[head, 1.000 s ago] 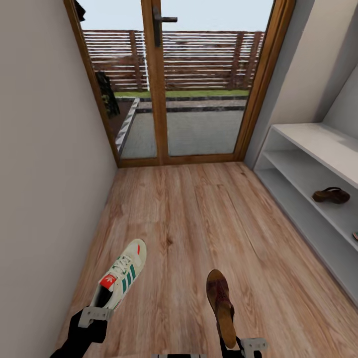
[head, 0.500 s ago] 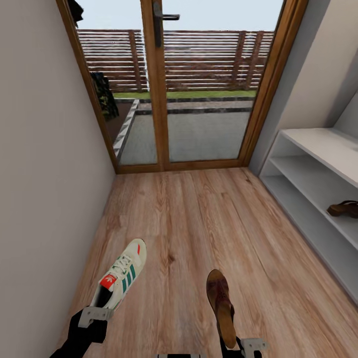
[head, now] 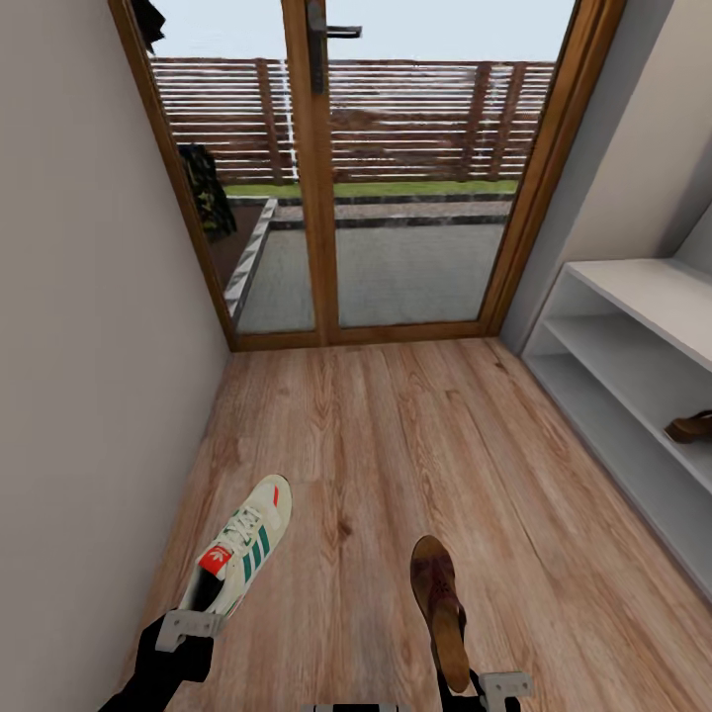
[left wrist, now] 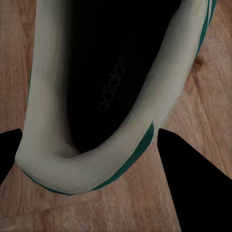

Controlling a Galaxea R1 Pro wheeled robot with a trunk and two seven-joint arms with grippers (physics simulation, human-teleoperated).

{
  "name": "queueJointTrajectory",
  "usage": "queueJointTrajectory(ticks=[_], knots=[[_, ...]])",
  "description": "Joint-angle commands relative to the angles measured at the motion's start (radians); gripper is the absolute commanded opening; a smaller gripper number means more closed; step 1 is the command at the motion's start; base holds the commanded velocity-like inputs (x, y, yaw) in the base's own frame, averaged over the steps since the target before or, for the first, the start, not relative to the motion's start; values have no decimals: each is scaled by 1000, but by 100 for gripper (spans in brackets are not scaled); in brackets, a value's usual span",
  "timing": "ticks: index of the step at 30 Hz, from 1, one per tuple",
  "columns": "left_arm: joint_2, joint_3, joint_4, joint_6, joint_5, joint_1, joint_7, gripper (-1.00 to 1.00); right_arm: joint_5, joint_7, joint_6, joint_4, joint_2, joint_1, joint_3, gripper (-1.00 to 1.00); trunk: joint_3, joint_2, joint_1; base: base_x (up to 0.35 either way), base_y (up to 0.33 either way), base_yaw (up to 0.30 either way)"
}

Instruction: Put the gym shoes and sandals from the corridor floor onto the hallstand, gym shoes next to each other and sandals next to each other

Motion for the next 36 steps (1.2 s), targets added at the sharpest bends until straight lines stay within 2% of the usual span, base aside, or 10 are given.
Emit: queueJointTrajectory(ticks=[1,22,36], knots=[[0,0,0,0,0,0,-1,-100,-4,1,0,0,0,0,0,-100,0,0,0,3,1,-43],[0,0,0,0,0,0,0,-100,-4,1,0,0,0,0,0,-100,9,0,0,3,3,-239],[0,0,0,1,0,0,0,-100,-4,1,0,0,0,0,0,-100,16,0,0,236,215,-268]])
